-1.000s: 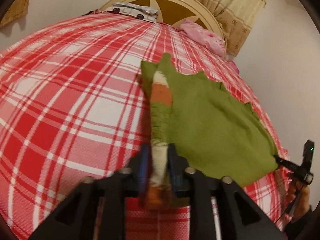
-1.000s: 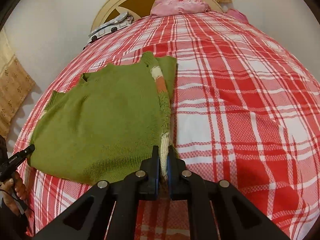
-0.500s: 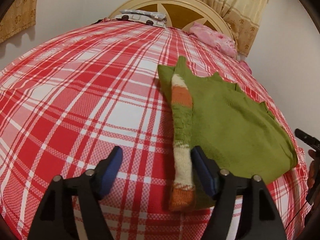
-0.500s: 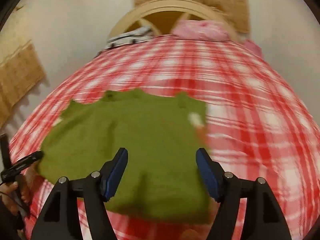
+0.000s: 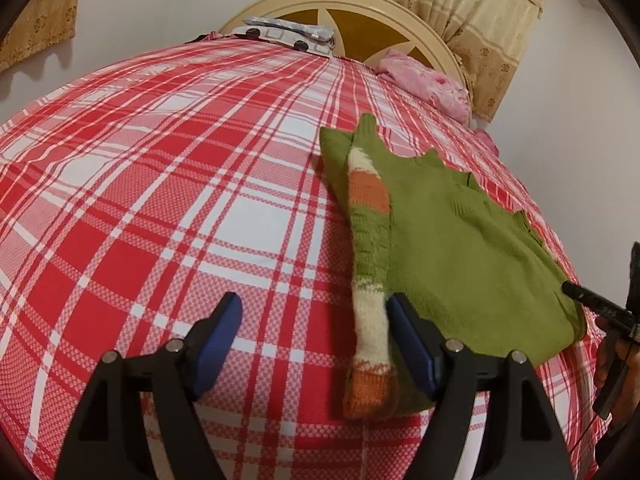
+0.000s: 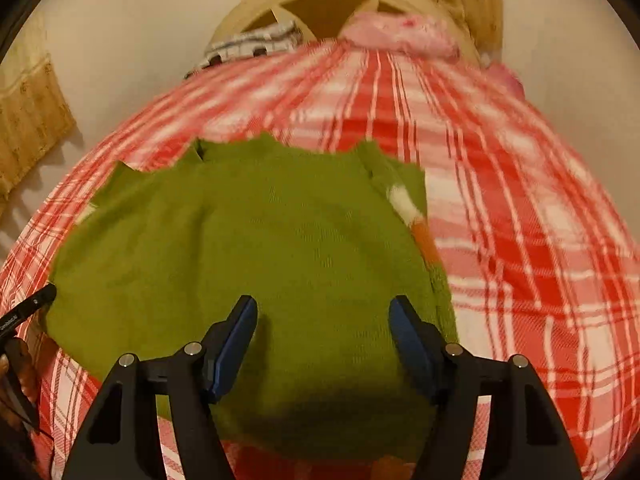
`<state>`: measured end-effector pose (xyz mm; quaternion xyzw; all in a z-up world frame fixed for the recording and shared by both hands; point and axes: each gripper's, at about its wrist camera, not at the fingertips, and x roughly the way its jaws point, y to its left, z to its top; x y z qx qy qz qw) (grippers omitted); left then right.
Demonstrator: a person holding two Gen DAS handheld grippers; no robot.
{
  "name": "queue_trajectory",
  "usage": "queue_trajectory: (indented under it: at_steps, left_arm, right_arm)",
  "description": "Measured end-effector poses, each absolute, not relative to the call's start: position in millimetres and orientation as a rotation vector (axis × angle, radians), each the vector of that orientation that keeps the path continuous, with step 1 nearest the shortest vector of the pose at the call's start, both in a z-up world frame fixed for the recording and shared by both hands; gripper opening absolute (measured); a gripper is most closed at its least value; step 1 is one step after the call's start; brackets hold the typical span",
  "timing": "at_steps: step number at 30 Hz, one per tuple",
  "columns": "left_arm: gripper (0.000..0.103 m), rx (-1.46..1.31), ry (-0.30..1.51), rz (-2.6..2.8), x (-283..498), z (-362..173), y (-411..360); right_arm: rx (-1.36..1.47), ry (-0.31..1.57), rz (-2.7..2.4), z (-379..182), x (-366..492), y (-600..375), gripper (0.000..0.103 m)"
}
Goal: Fold small clothes
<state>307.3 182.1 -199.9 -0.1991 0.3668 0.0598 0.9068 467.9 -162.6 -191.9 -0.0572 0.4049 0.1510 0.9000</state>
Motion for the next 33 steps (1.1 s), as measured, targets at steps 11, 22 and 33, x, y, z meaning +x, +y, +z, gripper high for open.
queue_trajectory:
  at_steps: [11, 22, 33]
  left_arm:
    - [0.085, -0.421, 0.744, 0.136, 292.7, -188.8, 192.2]
    - [0.087, -0.335, 0.724, 0.245, 278.6, -166.7, 241.2]
    - [0.087, -0.204, 0.790, 0.259, 293.1, -170.3, 249.0]
  right_arm:
    - [-0.151, 0.861, 0.271, -197.4, 462.4, -142.7, 0.070]
    - [-0.357, 0.711, 0.612, -172.7, 381.5, -1.6, 0.070]
    - [-0.588, 0.612, 0.757, -196.2, 316.0, 97.3, 0.070]
